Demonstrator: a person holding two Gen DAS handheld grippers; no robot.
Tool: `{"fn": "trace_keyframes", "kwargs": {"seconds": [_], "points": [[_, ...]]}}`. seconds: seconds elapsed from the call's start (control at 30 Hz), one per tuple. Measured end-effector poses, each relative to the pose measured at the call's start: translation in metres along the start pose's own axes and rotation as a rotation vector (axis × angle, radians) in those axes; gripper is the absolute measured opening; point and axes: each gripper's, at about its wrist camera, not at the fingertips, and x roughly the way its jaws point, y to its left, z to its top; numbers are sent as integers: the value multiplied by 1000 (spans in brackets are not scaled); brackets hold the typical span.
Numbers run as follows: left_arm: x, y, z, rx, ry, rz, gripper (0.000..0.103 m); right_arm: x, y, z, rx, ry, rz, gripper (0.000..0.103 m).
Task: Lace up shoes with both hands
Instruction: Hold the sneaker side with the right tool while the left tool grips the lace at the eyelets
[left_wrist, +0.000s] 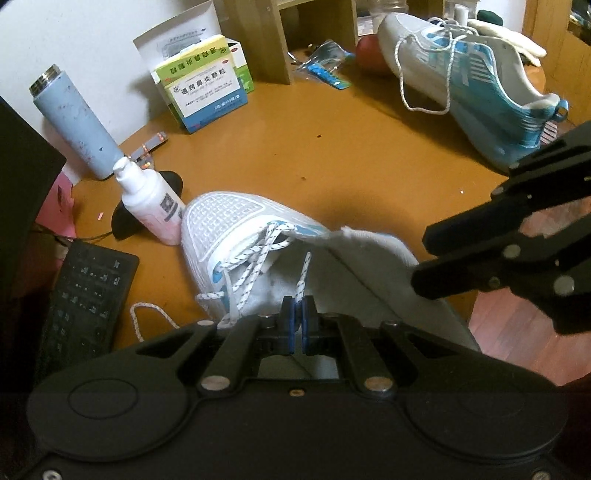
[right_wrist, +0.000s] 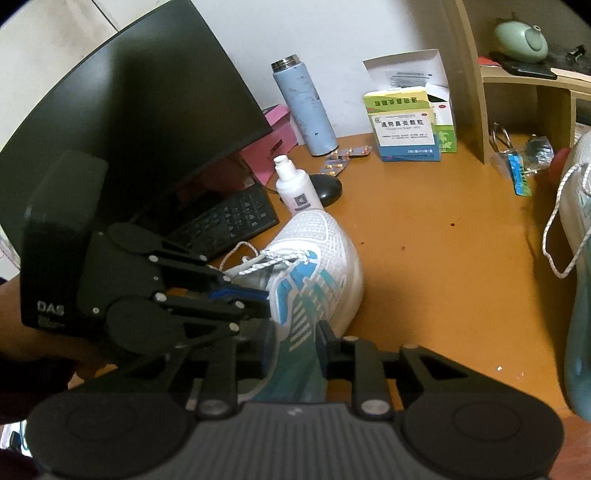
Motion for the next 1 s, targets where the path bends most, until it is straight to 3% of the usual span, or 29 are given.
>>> {"fn": "trace_keyframes", "kwargs": {"seconds": [1.0], "points": [[-2,4,12,-10,-53,-32,1,1,-3,3,18,16,15,30]]}}
